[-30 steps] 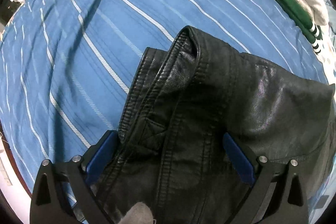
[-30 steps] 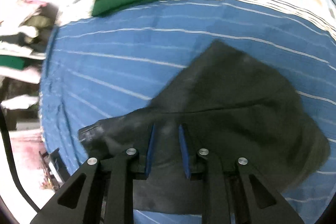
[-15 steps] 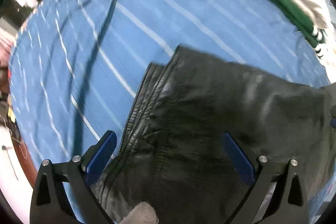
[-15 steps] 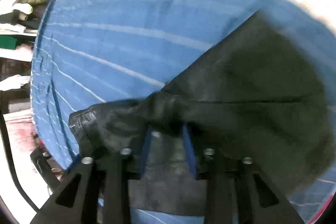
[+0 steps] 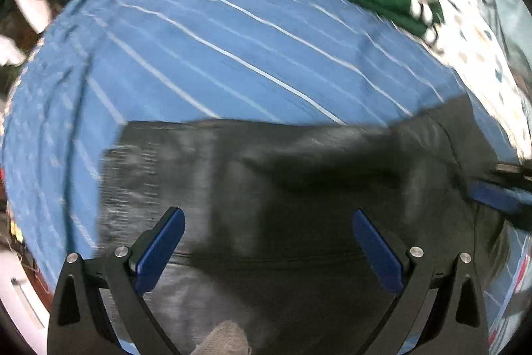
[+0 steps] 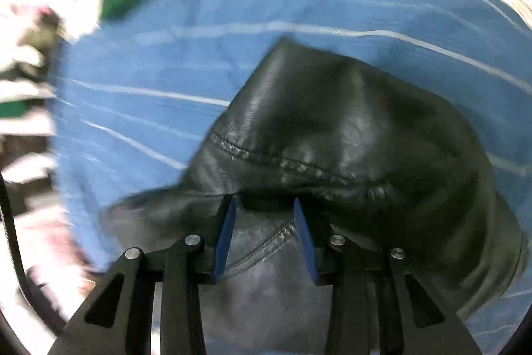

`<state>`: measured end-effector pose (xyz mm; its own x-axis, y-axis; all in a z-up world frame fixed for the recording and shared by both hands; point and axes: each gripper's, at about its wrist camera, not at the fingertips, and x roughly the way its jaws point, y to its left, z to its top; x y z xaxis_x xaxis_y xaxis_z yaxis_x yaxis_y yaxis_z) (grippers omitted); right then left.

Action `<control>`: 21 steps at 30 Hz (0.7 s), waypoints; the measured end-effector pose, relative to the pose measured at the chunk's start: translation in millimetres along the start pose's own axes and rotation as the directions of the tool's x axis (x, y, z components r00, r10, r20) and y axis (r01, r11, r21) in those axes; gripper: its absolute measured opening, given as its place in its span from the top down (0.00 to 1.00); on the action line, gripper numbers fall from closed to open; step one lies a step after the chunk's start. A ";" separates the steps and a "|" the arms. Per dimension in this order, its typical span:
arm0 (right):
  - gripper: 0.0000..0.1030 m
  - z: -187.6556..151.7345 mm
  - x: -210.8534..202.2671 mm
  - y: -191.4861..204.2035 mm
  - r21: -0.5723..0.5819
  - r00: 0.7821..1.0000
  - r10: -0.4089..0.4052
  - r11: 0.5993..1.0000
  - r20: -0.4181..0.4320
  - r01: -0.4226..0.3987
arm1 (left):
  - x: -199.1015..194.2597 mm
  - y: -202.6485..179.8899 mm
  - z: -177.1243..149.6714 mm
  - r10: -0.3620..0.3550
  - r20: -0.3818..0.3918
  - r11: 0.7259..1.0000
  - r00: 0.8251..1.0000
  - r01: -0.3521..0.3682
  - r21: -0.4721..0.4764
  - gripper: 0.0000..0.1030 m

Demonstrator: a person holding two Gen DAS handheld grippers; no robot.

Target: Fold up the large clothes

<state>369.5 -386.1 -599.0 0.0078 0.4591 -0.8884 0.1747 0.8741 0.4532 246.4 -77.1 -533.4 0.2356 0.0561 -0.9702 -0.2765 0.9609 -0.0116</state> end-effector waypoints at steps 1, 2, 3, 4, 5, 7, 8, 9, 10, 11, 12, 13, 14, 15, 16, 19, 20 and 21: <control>0.46 -13.1 -23.2 -14.8 0.028 0.998 0.032 0.999 0.050 -0.034 | 10.8 -7.4 -0.7 0.005 -0.023 1.000 1.000 -0.004 0.016 0.00; 0.40 -26.3 -41.6 -28.1 0.053 0.995 0.043 0.997 0.093 -0.048 | 22.7 -9.1 0.0 0.021 -0.033 0.999 0.999 -0.020 0.028 0.00; 0.40 -44.2 -62.1 -47.4 0.088 0.988 0.061 0.993 0.145 -0.074 | 35.1 -12.1 -0.8 0.034 -0.037 0.999 0.999 -0.032 0.041 0.00; 0.40 -59.0 -74.1 -63.9 0.121 0.982 0.077 0.988 0.174 -0.099 | 39.4 -11.3 -0.7 0.025 -0.033 0.999 0.999 -0.024 0.038 0.00; 0.40 -77.8 -84.5 -86.7 0.165 0.975 0.096 0.978 0.201 -0.130 | 40.7 -9.0 -0.2 0.010 -0.025 1.000 1.000 -0.009 0.027 0.00; 0.40 -109.6 -87.3 -127.1 0.250 0.968 0.103 0.955 0.230 -0.161 | 39.3 -7.1 -0.8 -0.001 -0.019 1.000 1.000 0.002 0.031 0.00; 0.40 -122.8 -81.8 -149.7 0.292 0.967 0.108 0.940 0.233 -0.175 | 38.0 -6.6 -1.4 -0.003 -0.017 0.999 1.000 0.004 0.034 0.00; 0.40 -133.5 -72.4 -170.6 0.338 0.966 0.117 0.921 0.231 -0.192 | 37.1 -5.6 -1.4 -0.008 -0.019 0.999 1.000 0.008 0.034 0.00; 0.40 -142.9 -58.5 -185.9 0.373 0.957 0.158 0.895 0.244 -0.243 | 36.6 -4.9 -1.3 -0.011 -0.022 0.999 1.000 0.012 0.034 0.00; 0.40 -148.2 -47.2 -196.7 0.386 0.942 0.208 0.872 0.263 -0.301 | 36.6 -3.7 -0.8 -0.016 -0.028 0.999 0.999 0.016 0.032 0.00; 0.40 -151.2 -34.6 -205.8 0.393 0.922 0.249 0.848 0.295 -0.355 | 37.3 -2.8 0.1 -0.021 -0.034 0.999 0.999 0.022 0.031 0.00; 0.40 -150.4 -26.2 -212.9 0.393 0.904 0.278 0.830 0.324 -0.396 | 37.8 -1.7 1.3 -0.027 -0.040 0.999 0.999 0.028 0.031 0.00; 0.40 -145.6 -15.6 -218.1 0.384 0.878 0.325 0.806 0.351 -0.451 | 37.5 -1.1 1.8 -0.029 -0.042 0.999 0.999 0.031 0.037 0.00; 0.40 -139.0 -6.6 -221.5 0.378 0.861 0.349 0.790 0.371 -0.483 | 36.8 0.0 2.3 -0.031 -0.043 0.998 0.999 0.033 0.044 0.00; 0.40 -133.8 -1.7 -223.7 0.373 0.846 0.363 0.778 0.390 -0.506 | 36.7 1.5 4.4 -0.033 -0.046 0.998 0.998 0.035 0.046 0.00; 0.37 -108.7 2.1 -221.4 0.331 0.797 0.412 0.751 0.441 -0.571 | 36.9 3.8 8.6 -0.041 -0.063 0.998 0.997 0.044 0.039 0.00; 0.37 -101.8 4.6 -215.9 0.323 0.790 0.417 0.749 0.449 -0.579 | 37.7 5.0 9.3 -0.042 -0.066 0.998 0.997 0.044 0.038 0.00; 0.37 -96.1 7.5 -209.9 0.316 0.780 0.425 0.743 0.459 -0.590 | 38.2 4.5 10.8 -0.040 -0.065 0.998 0.997 0.043 0.042 0.00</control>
<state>238.2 -550.8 -693.8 0.5320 0.6570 -0.5341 0.4360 0.3281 0.8380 264.2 -67.7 -567.9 0.1850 -0.0003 -0.9827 -0.2266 0.9730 -0.0429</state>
